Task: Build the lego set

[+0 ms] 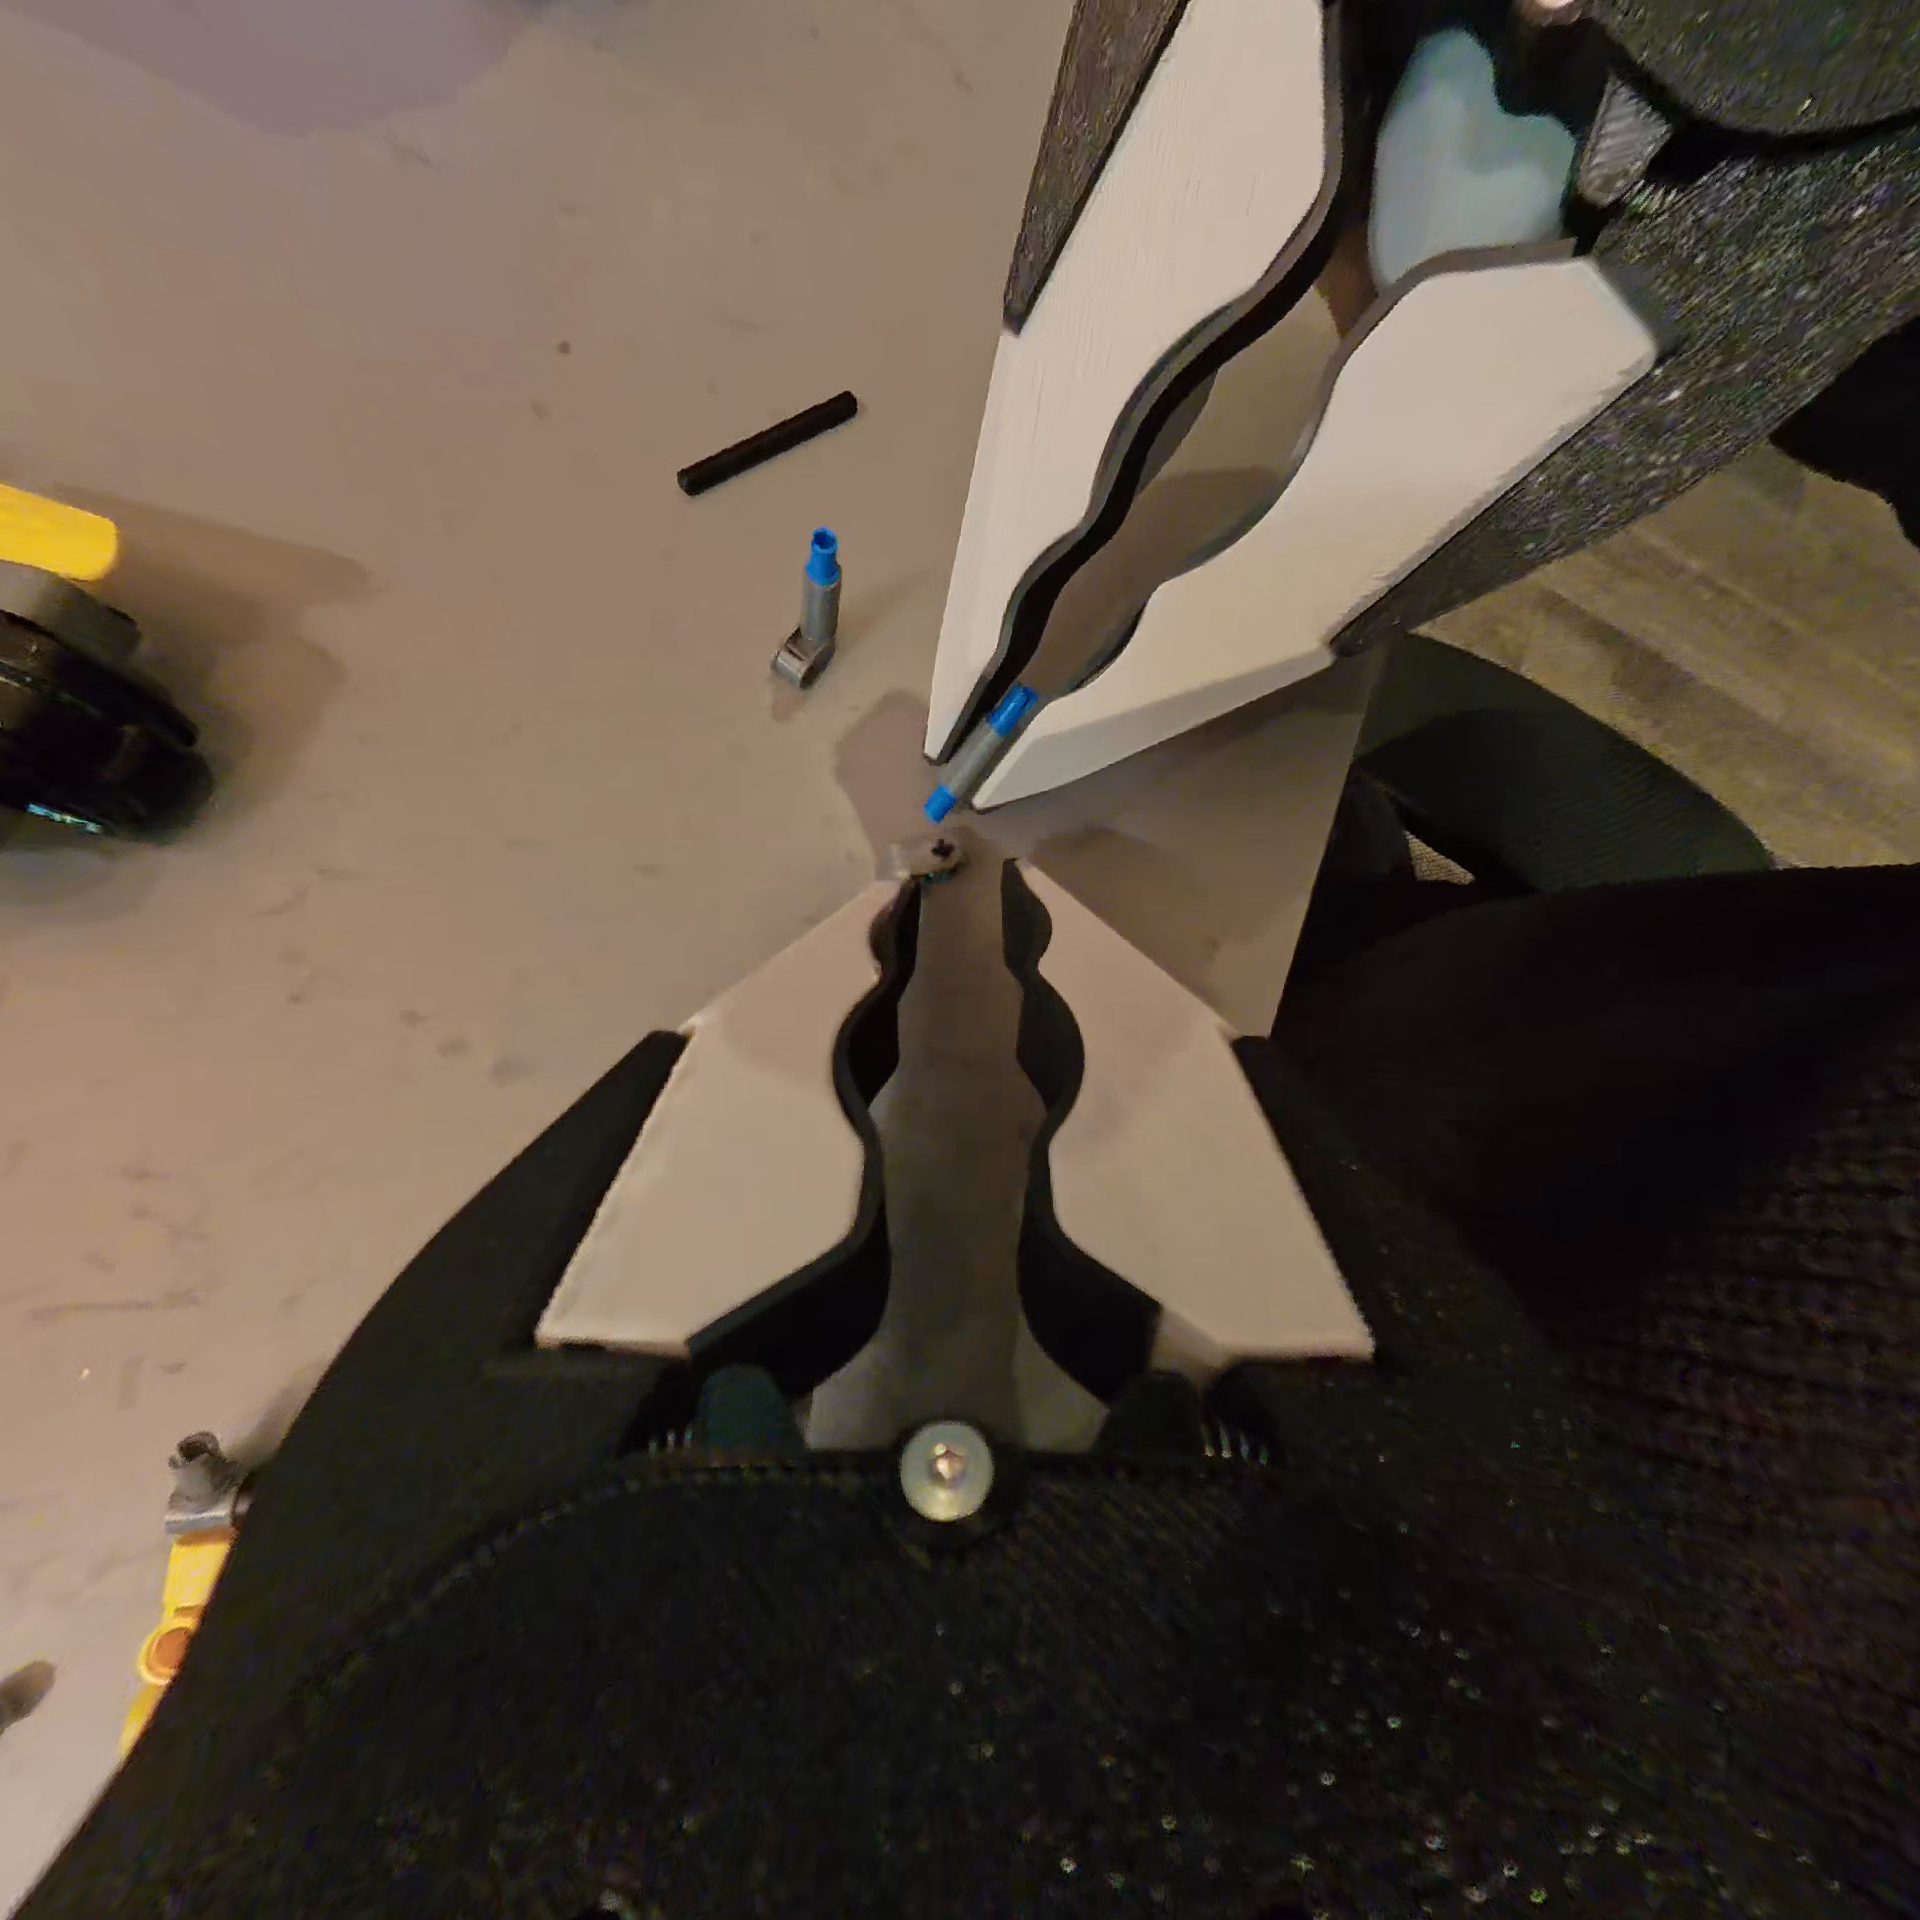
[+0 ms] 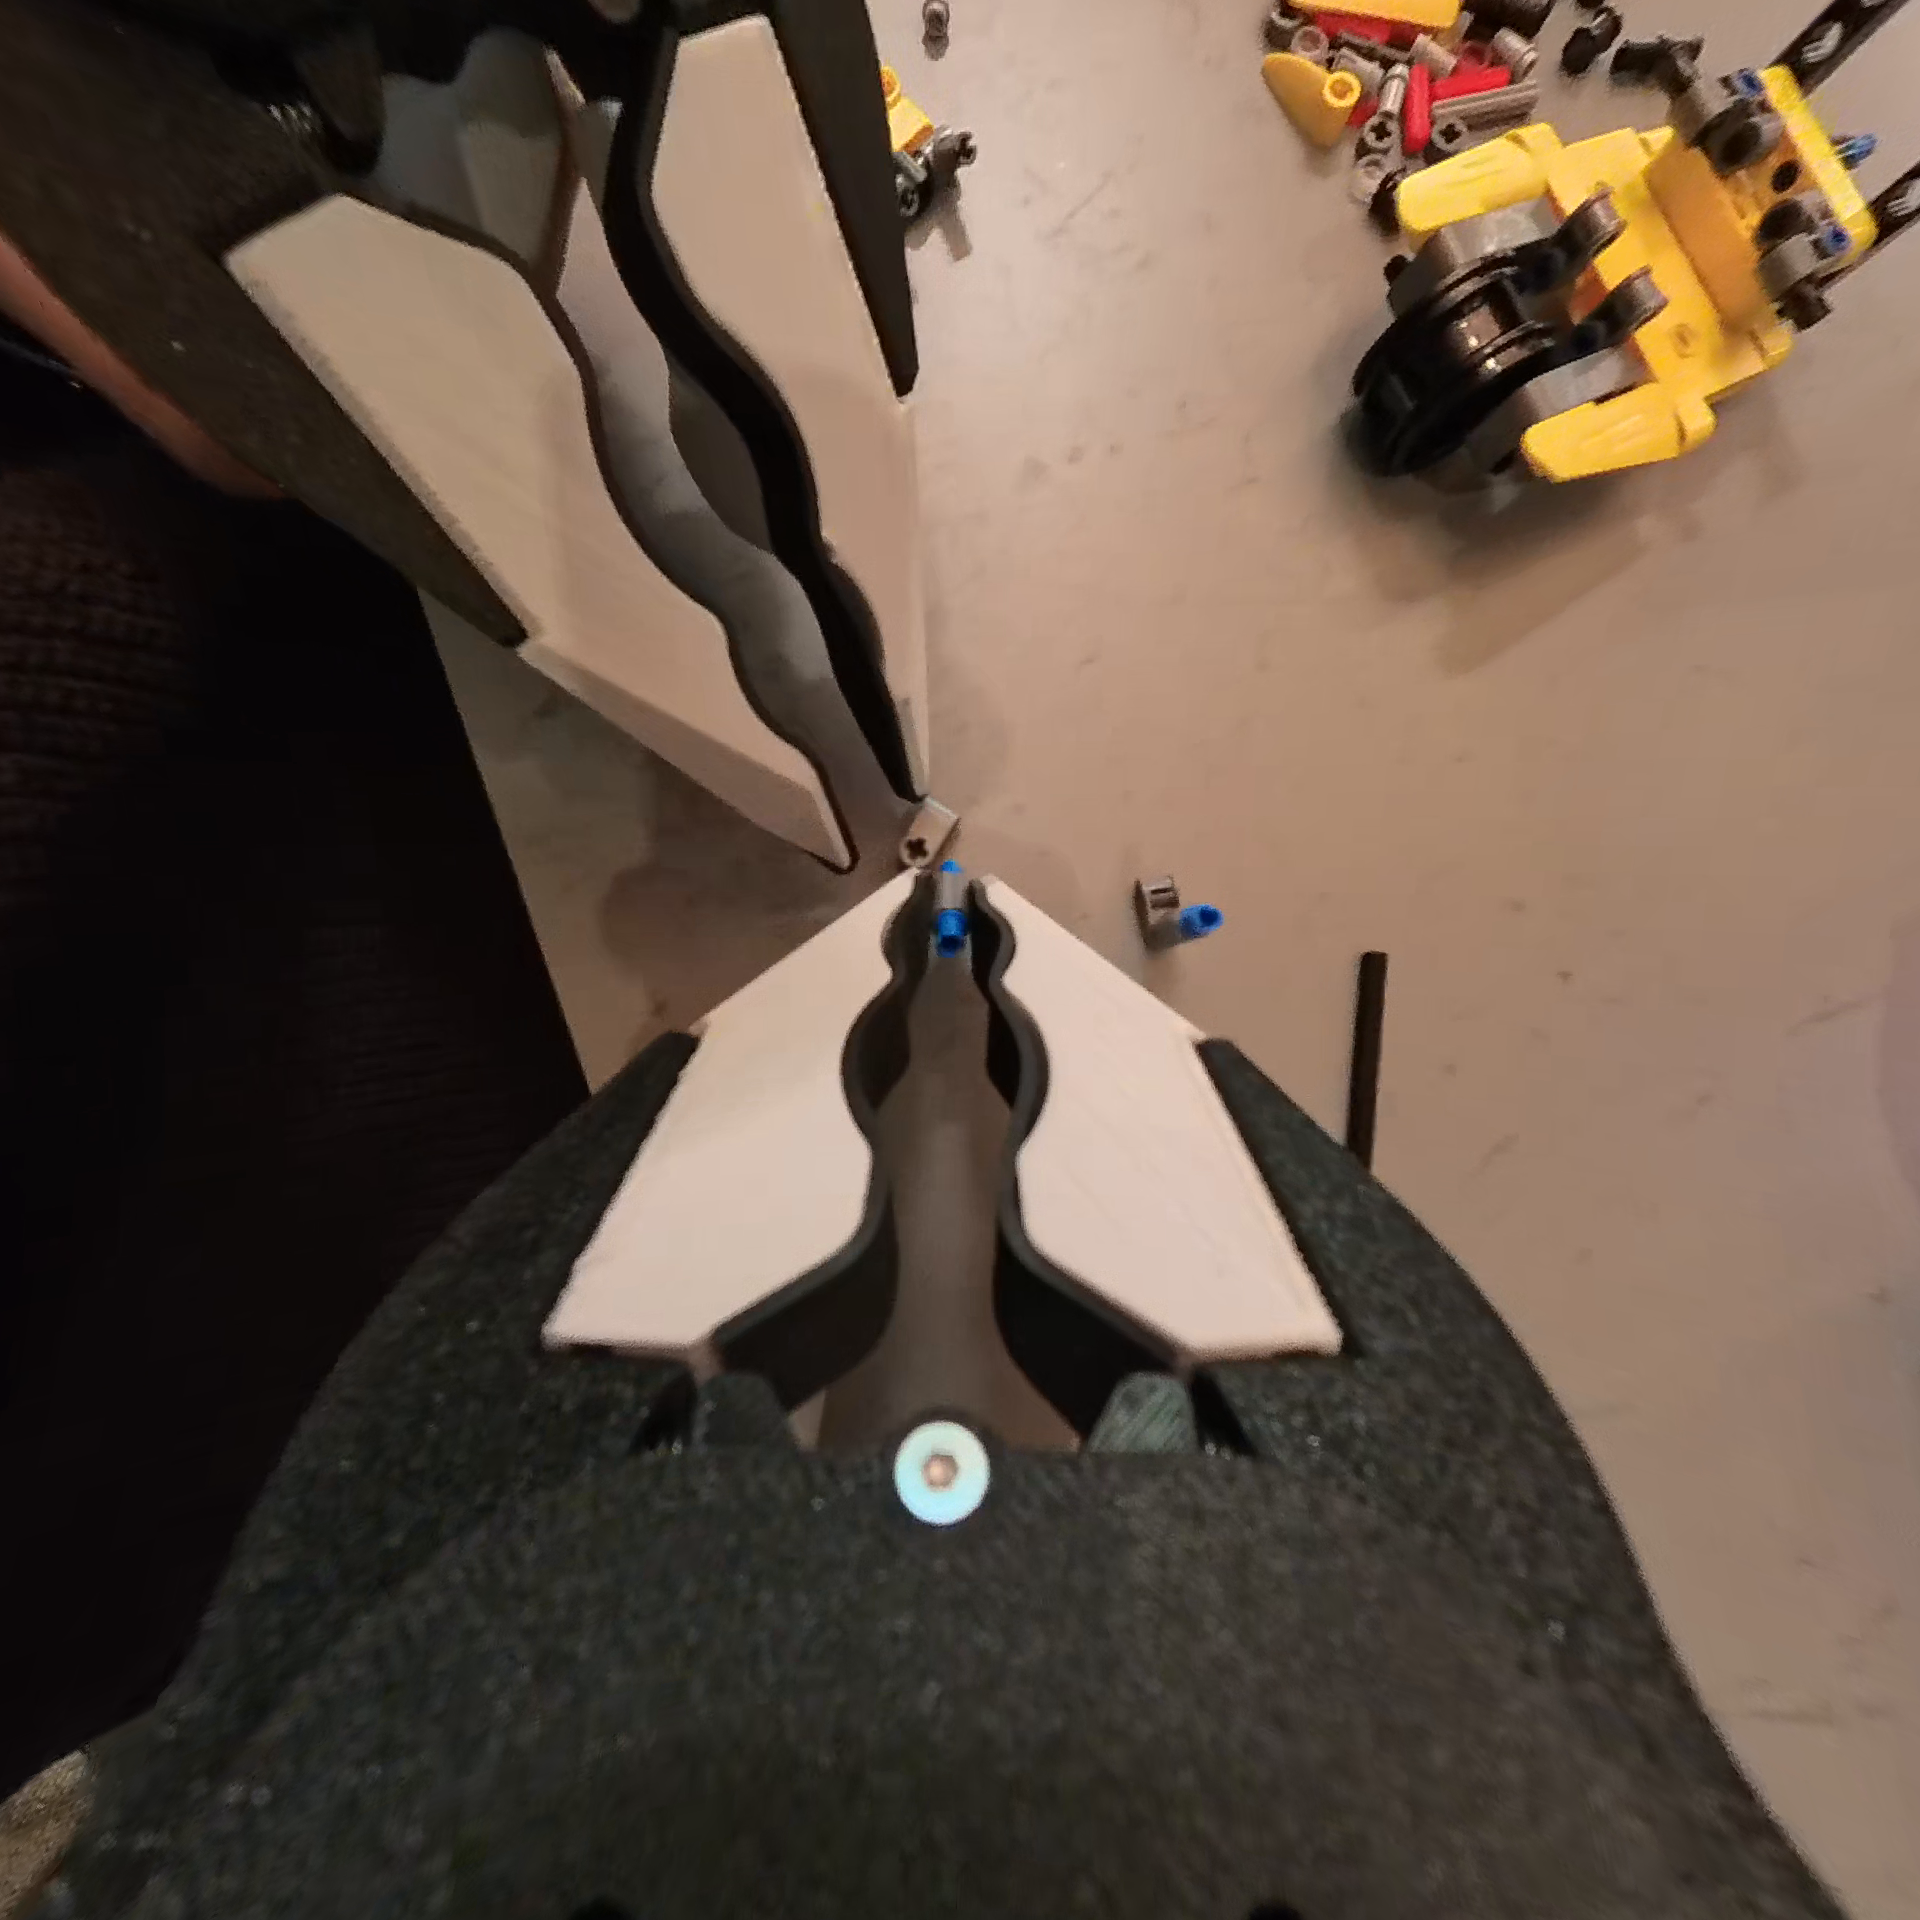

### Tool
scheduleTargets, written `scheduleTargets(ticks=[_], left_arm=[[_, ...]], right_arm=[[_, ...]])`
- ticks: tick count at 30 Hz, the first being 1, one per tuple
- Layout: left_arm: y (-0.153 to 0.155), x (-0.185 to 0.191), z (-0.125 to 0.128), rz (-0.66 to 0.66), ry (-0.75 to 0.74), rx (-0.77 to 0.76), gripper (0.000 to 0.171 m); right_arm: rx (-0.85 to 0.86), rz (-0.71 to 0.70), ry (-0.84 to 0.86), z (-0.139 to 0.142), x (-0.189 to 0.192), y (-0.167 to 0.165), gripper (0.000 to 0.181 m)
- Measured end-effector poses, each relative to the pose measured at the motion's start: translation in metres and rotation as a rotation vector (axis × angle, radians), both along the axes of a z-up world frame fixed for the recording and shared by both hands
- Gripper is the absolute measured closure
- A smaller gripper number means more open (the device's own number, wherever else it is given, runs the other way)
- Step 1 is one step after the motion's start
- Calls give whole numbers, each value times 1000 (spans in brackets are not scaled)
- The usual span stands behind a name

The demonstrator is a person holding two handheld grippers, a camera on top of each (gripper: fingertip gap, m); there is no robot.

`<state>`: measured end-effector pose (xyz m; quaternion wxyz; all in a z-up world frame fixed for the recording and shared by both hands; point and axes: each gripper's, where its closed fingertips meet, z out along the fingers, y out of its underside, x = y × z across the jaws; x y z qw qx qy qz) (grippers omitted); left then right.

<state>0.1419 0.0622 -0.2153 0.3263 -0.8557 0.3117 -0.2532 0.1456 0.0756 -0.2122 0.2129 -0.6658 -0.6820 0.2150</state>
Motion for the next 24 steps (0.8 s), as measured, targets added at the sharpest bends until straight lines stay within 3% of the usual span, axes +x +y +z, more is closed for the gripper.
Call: scheduleTargets(ticks=[24], left_arm=[[-4, -1, -6, -12, 33, -8, 156]], right_arm=[[-7, 20, 16, 5, -5, -5, 175]])
